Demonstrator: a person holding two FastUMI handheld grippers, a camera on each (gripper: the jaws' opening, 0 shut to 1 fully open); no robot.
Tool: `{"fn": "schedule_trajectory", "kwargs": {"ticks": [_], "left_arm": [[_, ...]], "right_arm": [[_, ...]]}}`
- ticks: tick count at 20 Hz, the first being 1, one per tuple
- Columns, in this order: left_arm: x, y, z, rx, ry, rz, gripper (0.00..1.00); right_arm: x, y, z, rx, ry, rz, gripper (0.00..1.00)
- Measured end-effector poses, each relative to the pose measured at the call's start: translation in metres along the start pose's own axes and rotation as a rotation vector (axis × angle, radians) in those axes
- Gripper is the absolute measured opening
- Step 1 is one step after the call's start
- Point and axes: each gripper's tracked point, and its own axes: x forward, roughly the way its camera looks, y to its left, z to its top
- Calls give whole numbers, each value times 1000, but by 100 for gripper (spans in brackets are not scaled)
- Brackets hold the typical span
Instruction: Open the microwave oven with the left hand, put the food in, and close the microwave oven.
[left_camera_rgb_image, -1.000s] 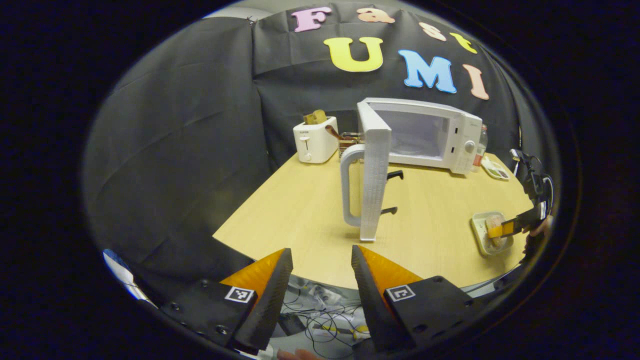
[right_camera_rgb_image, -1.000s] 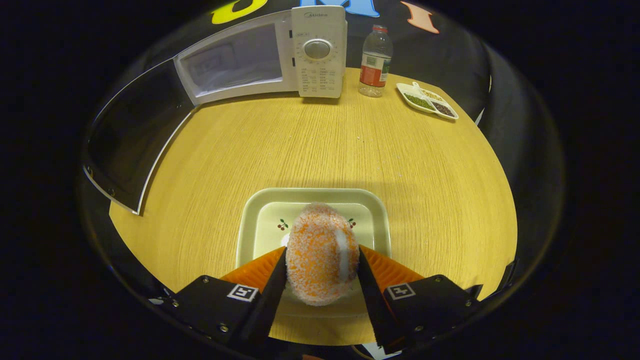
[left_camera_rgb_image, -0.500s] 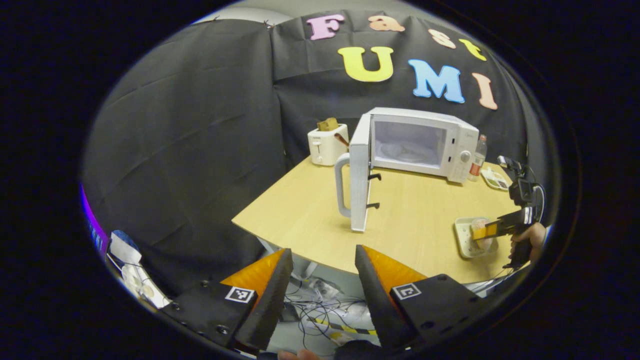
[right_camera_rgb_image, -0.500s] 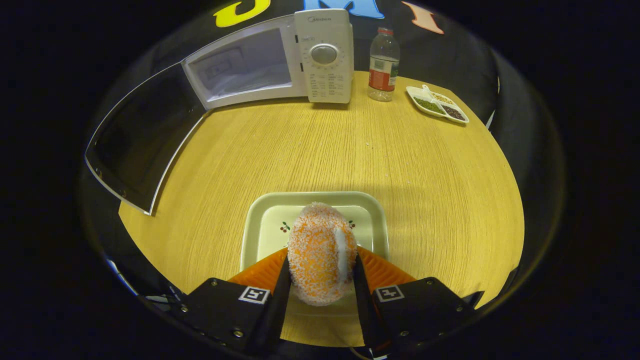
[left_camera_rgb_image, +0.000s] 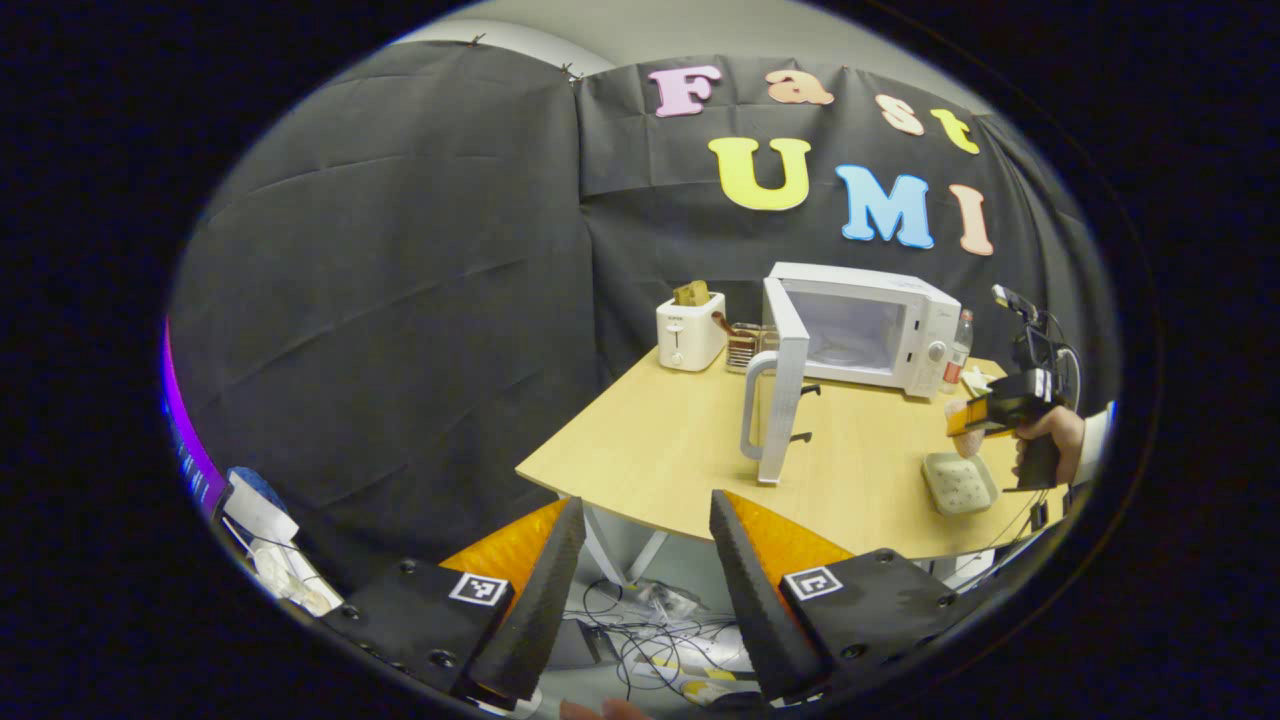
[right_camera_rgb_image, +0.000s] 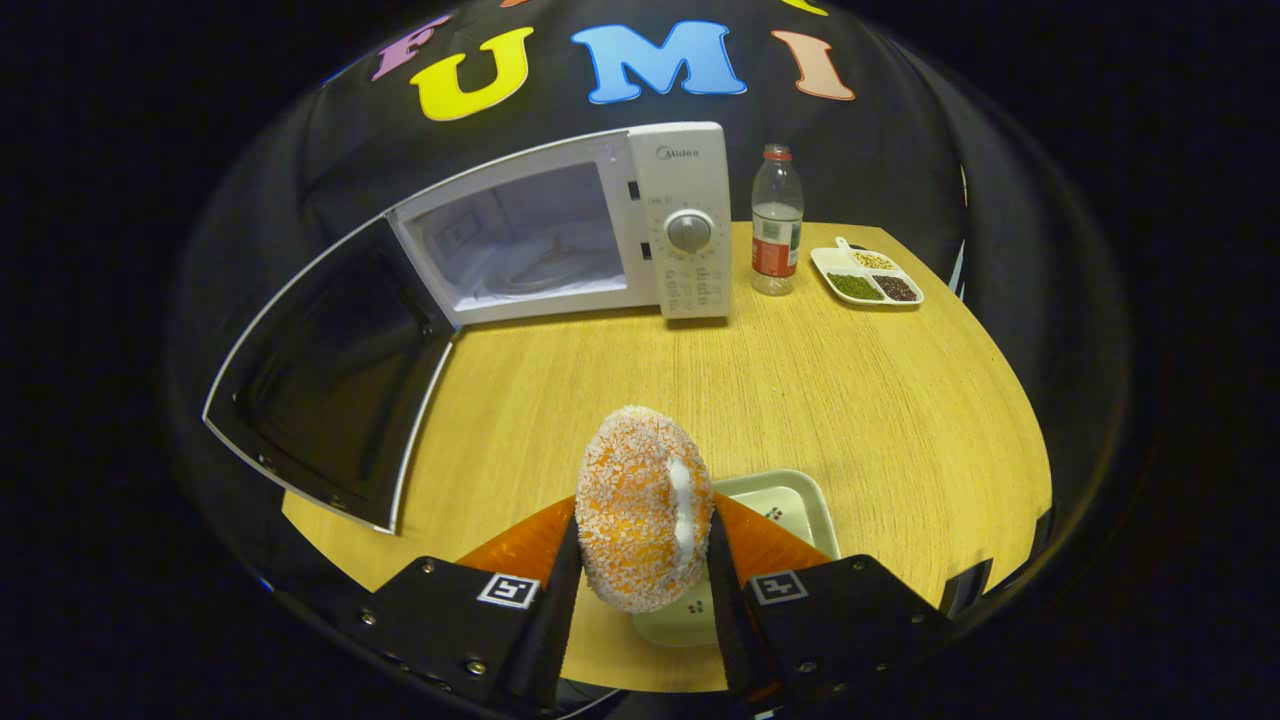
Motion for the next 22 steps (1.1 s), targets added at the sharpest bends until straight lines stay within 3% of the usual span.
{"fn": "schedule_trajectory", "kwargs": {"ticks": [5, 7, 9, 10, 15, 16, 19, 22], "left_arm": [[8, -5, 13, 16, -11, -16, 89], [11, -6, 15, 41, -4, -1, 81], [13, -8, 17, 49, 25, 23, 89], [14, -11, 20, 42, 27, 34, 81], [26, -32, 18, -5, 91, 68, 89], [30, -36, 17, -5, 111, 80, 85], [31, -41, 27, 2, 131, 131, 89], [30, -57, 26, -6, 170, 145, 81]], "right_arm": [[30, 48, 35, 56, -43, 53, 62], [47, 59, 43, 100, -32, 65, 62], [62, 66, 54, 144, -29, 80, 62], [70, 69, 61, 161, -37, 90, 62], [112, 93, 85, 273, -34, 150, 61], [121, 99, 92, 296, -39, 164, 61], [149, 116, 116, 315, -99, 207, 61], [181, 130, 131, 355, -135, 224, 61]]}}
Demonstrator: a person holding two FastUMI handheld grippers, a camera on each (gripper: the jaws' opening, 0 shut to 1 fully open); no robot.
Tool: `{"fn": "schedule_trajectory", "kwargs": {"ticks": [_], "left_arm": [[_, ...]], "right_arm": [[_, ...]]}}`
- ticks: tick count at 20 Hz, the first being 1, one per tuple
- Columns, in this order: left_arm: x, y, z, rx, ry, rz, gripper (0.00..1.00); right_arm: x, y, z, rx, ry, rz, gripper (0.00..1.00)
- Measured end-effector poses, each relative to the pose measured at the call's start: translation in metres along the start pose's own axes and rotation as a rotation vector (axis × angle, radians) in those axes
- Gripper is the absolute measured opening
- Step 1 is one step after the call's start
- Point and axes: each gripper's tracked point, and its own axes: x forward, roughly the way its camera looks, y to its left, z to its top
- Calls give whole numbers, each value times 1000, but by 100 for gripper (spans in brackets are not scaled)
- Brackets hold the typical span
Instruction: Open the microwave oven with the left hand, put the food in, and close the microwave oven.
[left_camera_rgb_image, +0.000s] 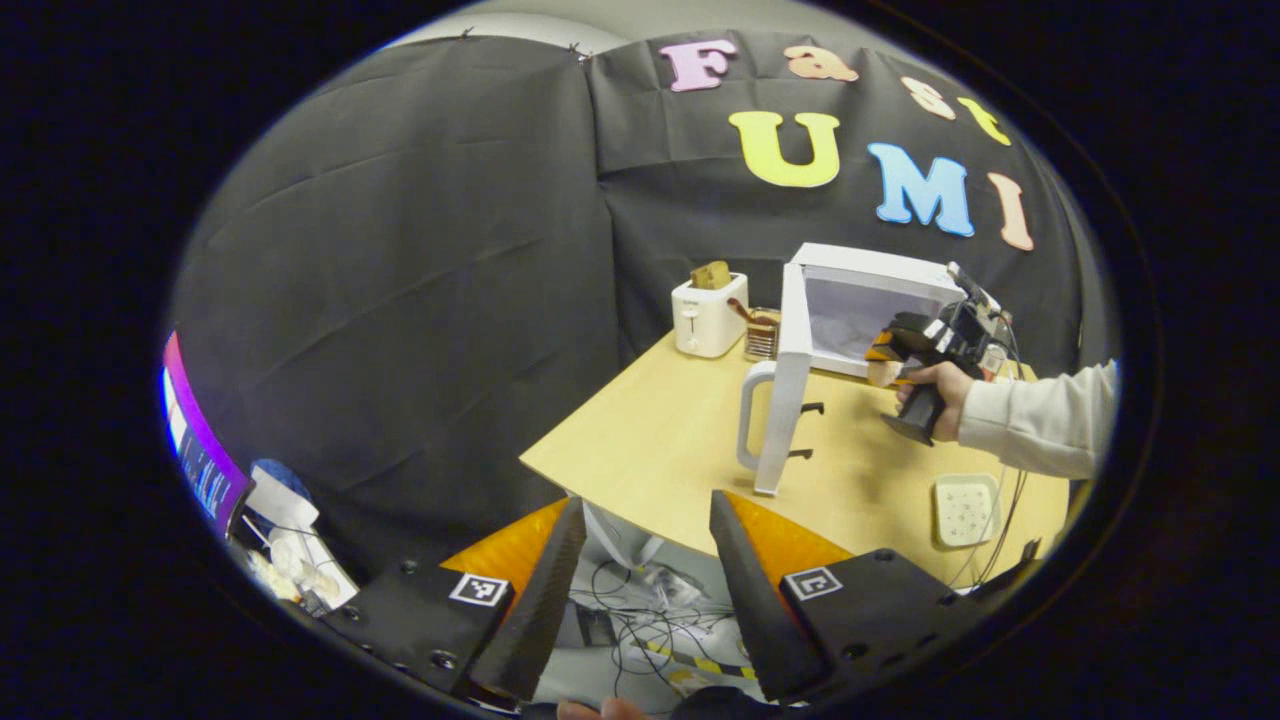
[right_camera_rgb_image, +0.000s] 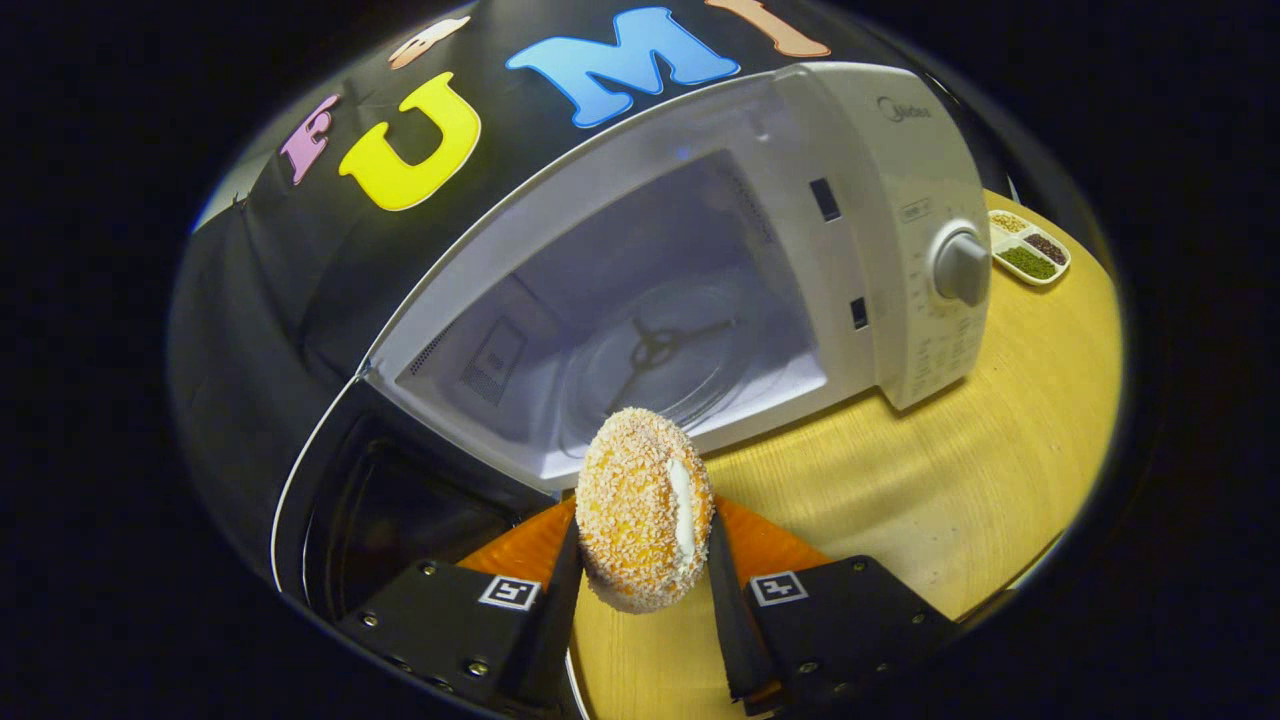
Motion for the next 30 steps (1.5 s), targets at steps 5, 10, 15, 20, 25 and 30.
{"fn": "schedule_trajectory", "kwargs": {"ticks": [5, 10, 15, 20, 25, 30], "left_arm": [[-12, 6, -5, 44, 49, 65, 85], [-13, 9, -14, 32, 104, 94, 89], [-16, 11, -22, 33, 141, 101, 81], [-15, 10, -25, 39, 163, 99, 87], [-14, 14, -31, 31, 177, 102, 89], [-12, 14, -29, 27, 170, 107, 89]], "right_arm": [[47, 5, 16, 66, -62, -10, 61], [67, 4, 29, 82, -107, -28, 63], [81, 7, 46, 120, -193, -65, 63], [85, 17, 72, 126, -270, -84, 64], [99, -5, 79, 94, -330, -172, 68], [99, -4, 72, 69, -293, -173, 75]]}}
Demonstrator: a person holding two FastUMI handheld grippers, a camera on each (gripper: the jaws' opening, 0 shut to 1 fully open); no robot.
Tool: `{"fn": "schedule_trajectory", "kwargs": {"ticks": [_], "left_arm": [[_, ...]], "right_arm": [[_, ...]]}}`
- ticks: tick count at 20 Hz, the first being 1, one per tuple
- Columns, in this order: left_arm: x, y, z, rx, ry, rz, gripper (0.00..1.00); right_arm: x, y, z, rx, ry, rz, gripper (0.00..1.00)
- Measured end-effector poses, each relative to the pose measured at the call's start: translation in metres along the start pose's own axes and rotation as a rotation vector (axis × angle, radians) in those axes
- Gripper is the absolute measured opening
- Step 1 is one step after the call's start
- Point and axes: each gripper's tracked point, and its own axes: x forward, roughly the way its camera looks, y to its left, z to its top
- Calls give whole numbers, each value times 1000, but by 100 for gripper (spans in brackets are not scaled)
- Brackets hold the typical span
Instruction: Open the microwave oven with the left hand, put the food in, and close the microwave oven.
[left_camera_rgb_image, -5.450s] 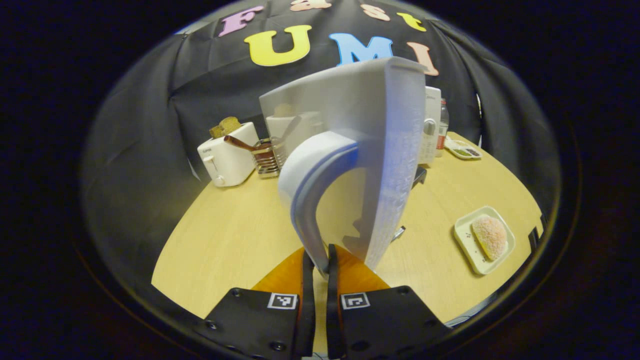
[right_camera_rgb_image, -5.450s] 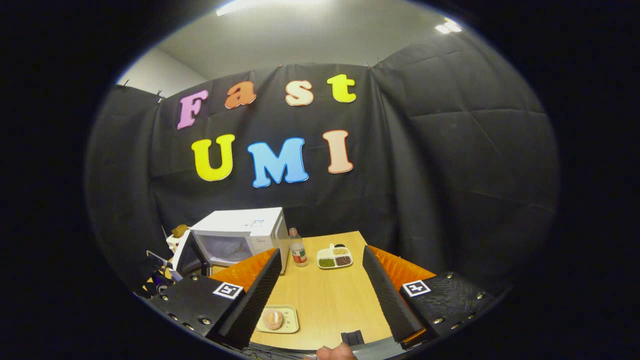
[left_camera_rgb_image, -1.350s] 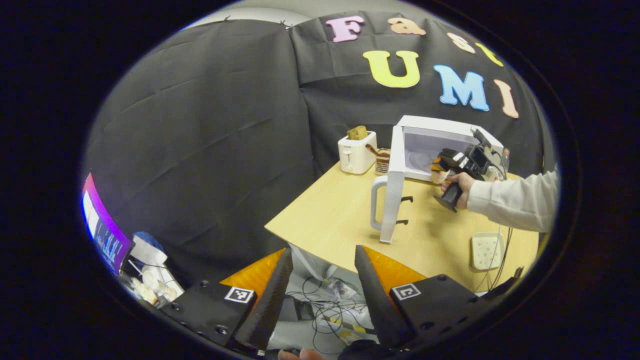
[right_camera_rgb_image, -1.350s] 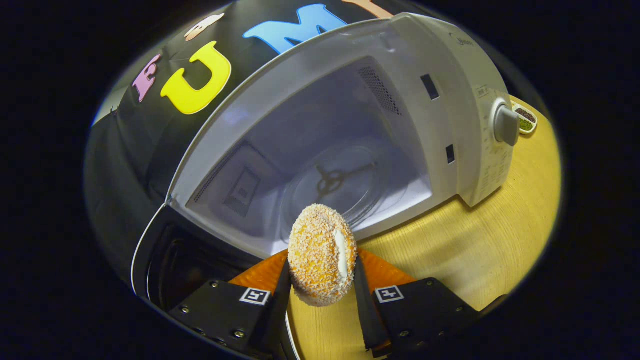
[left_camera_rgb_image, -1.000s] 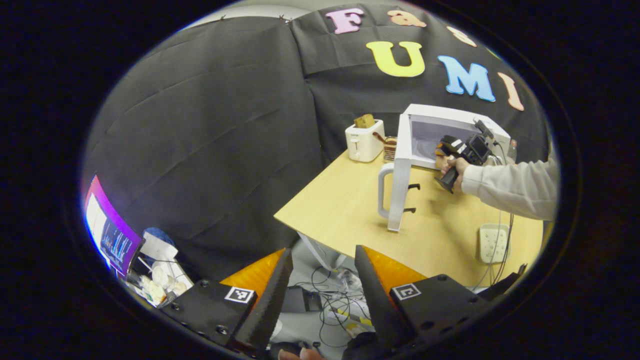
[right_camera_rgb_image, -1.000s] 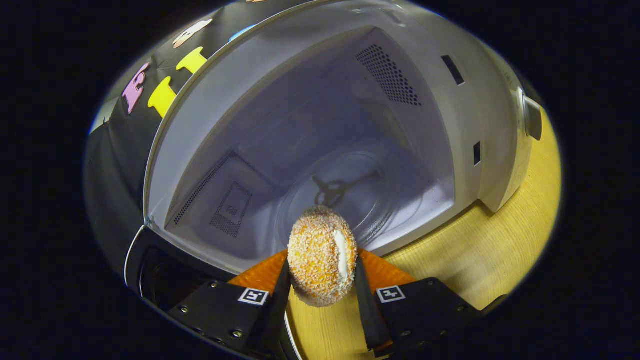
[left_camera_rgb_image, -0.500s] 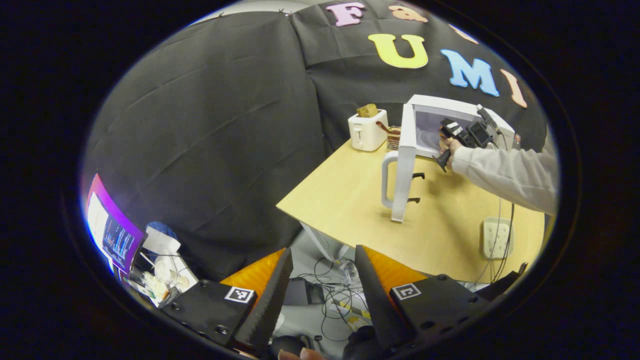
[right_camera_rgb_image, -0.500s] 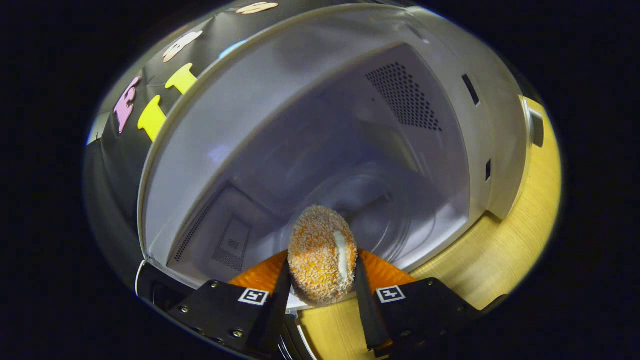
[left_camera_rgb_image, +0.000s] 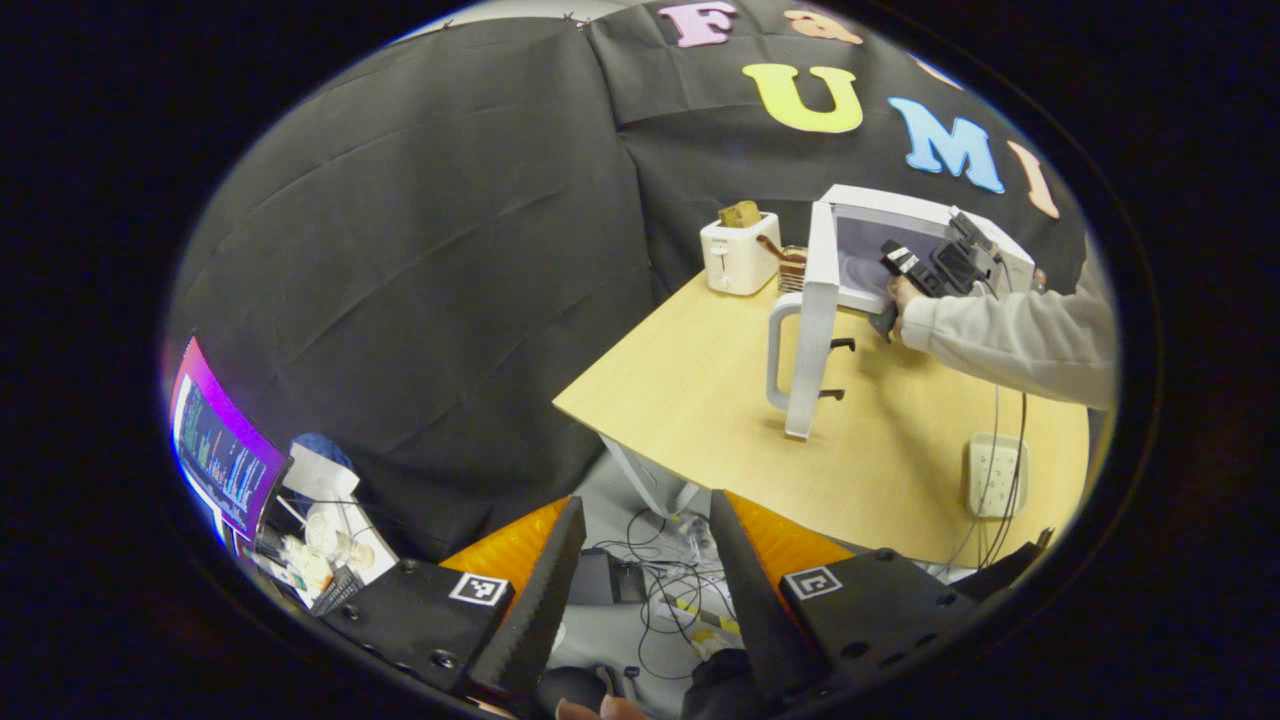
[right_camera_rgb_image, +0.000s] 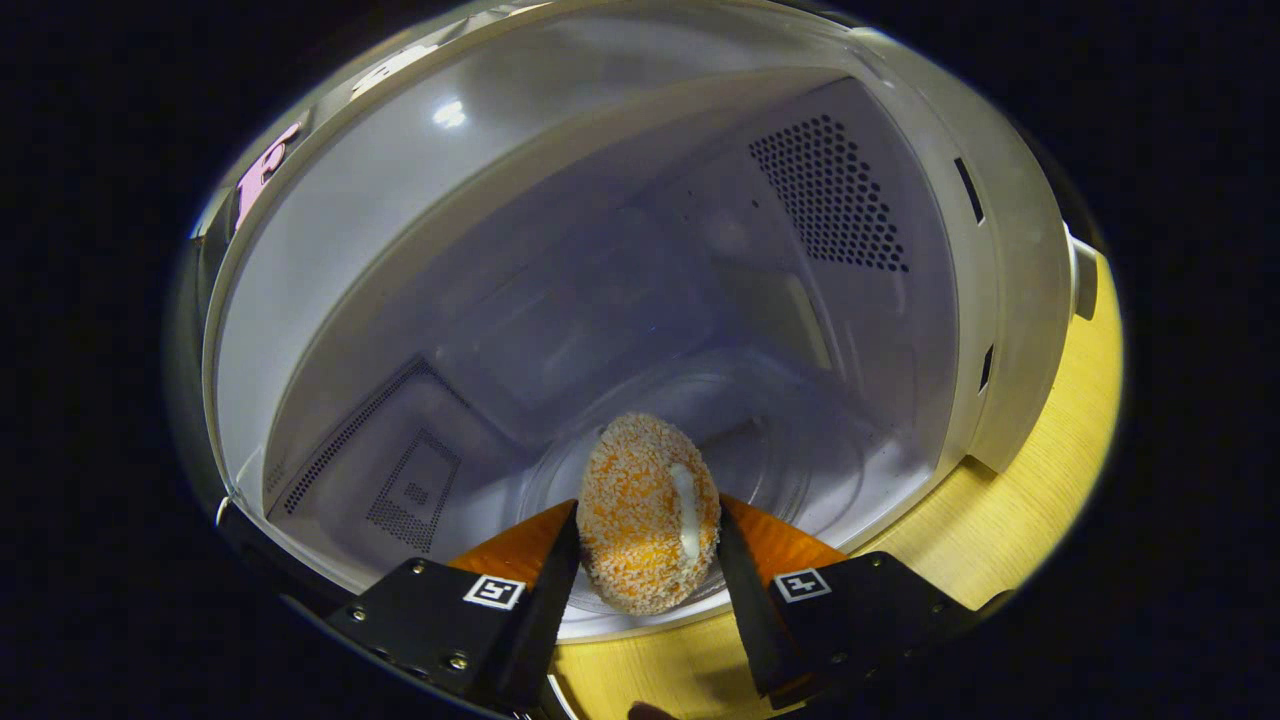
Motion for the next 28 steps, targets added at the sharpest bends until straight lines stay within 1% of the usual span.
{"fn": "schedule_trajectory", "kwargs": {"ticks": [2, 3, 4, 5, 6, 9, 11, 14, 15, 16, 18, 19, 20, 23, 26, 27, 28], "left_arm": [[2, -2, 1, 3, -7, -2, 89], [1, -2, 0, -1, -9, -4, 89], [1, -3, 1, -5, -9, -4, 89], [2, -4, 0, -9, -11, -4, 89], [3, -4, 2, -11, -19, -5, 89], [9, -3, 12, 1, -54, -12, 89], [18, -2, 24, 13, -90, -22, 89], [31, -3, 43, -1, -150, -47, 89], [37, -4, 49, -7, -170, -60, 85], [43, -7, 57, -11, -187, -80, 89], [54, -11, 68, -8, -218, -125, 85], [59, -12, 77, -6, -244, -150, 86], [65, -12, 87, 1, -269, -177, 89], [89, -8, 104, 20, -307, -258, 89], [126, -18, 111, -2, -305, -385, 89], [138, -26, 111, -7, -301, -427, 85], [149, -32, 114, -3, -302, -460, 85]], "right_arm": [[-1, 3, -1, 11, 3, 19, 76], [-3, 5, -3, 12, 6, 28, 83], [-7, 5, -3, 5, 15, 30, 83], [-9, 4, -3, -6, 20, 33, 90], [-12, 5, -4, -20, 29, 42, 94], [-29, 7, 2, -77, 36, 81, 94], [-40, 1, 7, -122, 52, 94, 94], [-59, -10, 19, -187, 68, 114, 94], [-67, -14, 21, -221, 73, 115, 94], [-75, -16, 22, -254, 83, 120, 94], [-96, -19, 25, -300, 100, 131, 94], [-108, -19, 28, -323, 98, 135, 94], [-122, -17, 32, -347, 94, 142, 94], [-176, -15, 39, -396, 94, 161, 94], [-230, -19, 43, -448, 85, 181, 94], [-247, -21, 44, -453, 81, 190, 95], [-264, -25, 44, -455, 81, 192, 95]]}}
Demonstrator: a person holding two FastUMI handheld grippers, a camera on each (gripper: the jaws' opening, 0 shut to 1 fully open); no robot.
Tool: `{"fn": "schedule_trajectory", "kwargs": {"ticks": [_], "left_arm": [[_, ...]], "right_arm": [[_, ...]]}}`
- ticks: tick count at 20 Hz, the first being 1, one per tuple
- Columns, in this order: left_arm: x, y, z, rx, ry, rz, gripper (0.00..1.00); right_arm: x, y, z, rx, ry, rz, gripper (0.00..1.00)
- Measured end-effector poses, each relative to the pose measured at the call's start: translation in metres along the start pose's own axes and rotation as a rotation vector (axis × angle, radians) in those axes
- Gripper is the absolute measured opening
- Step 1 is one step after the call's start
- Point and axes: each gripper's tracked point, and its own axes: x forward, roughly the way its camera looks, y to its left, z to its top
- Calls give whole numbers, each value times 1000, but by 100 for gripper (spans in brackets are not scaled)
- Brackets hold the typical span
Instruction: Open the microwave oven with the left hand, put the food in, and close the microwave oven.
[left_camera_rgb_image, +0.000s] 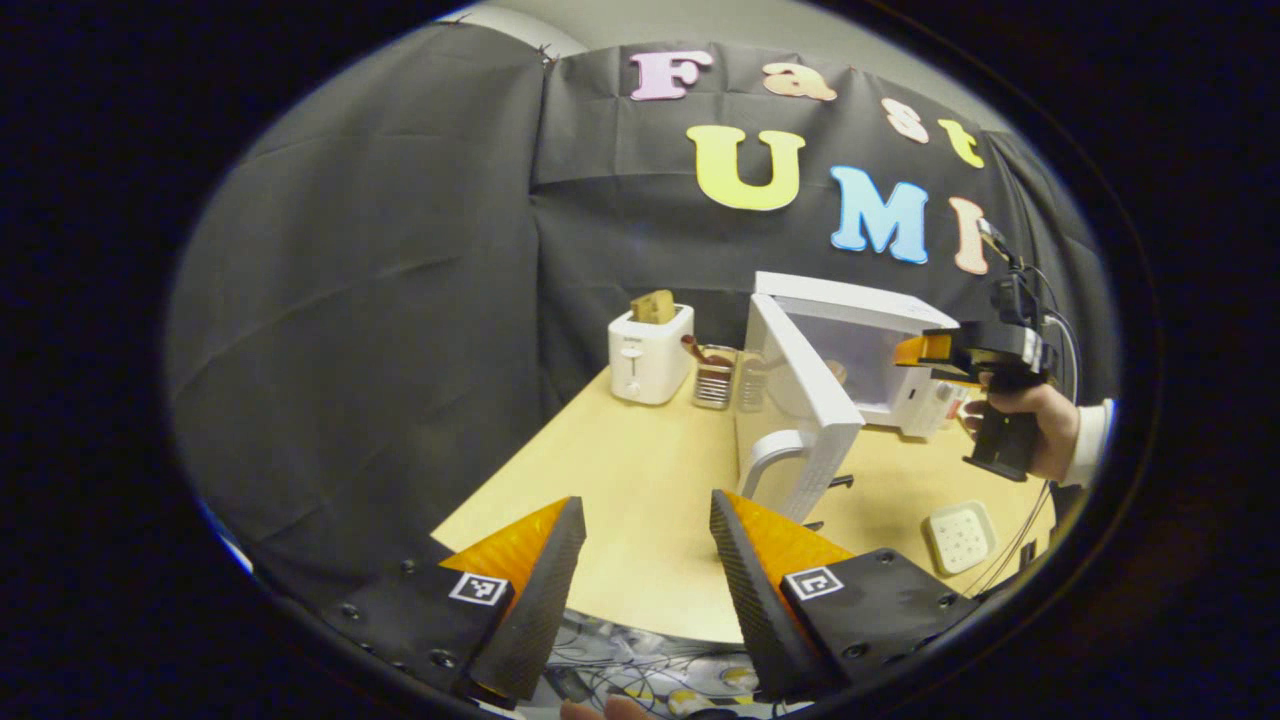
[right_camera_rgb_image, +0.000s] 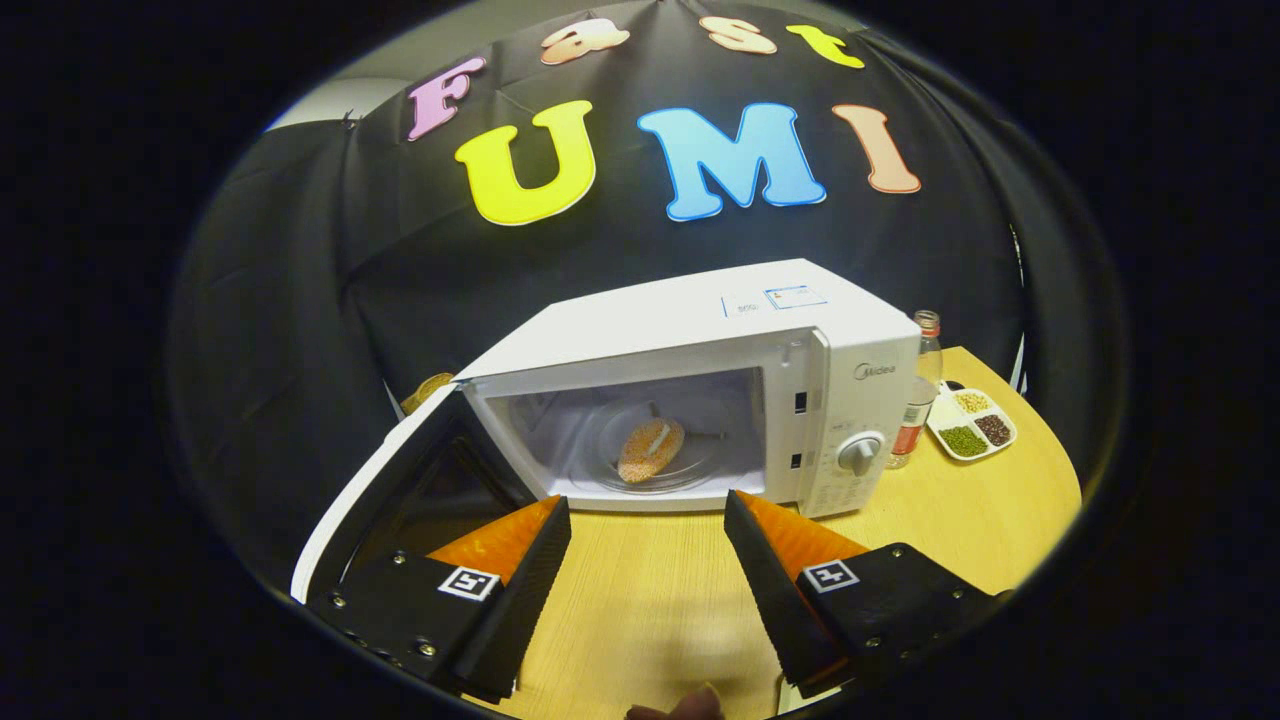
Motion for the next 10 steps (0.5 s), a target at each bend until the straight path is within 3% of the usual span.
{"fn": "schedule_trajectory", "kwargs": {"ticks": [1, 4, 6, 8, 10], "left_arm": [[13, 0, 1, 9, -7, -25, 82], [43, -5, -4, 35, 0, -93, 89], [60, -7, -11, 40, 15, -123, 82], [75, -12, -17, 34, 32, -150, 89], [89, -15, -21, 27, 51, -164, 87]], "right_arm": [[-17, -1, -4, 0, 6, 0, 94], [-59, -7, -2, 4, 1, -10, 95], [-88, -16, -6, -8, 7, -27, 94], [-115, -20, -6, -7, -2, -32, 94], [-138, -27, -8, -23, 4, -38, 94]]}}
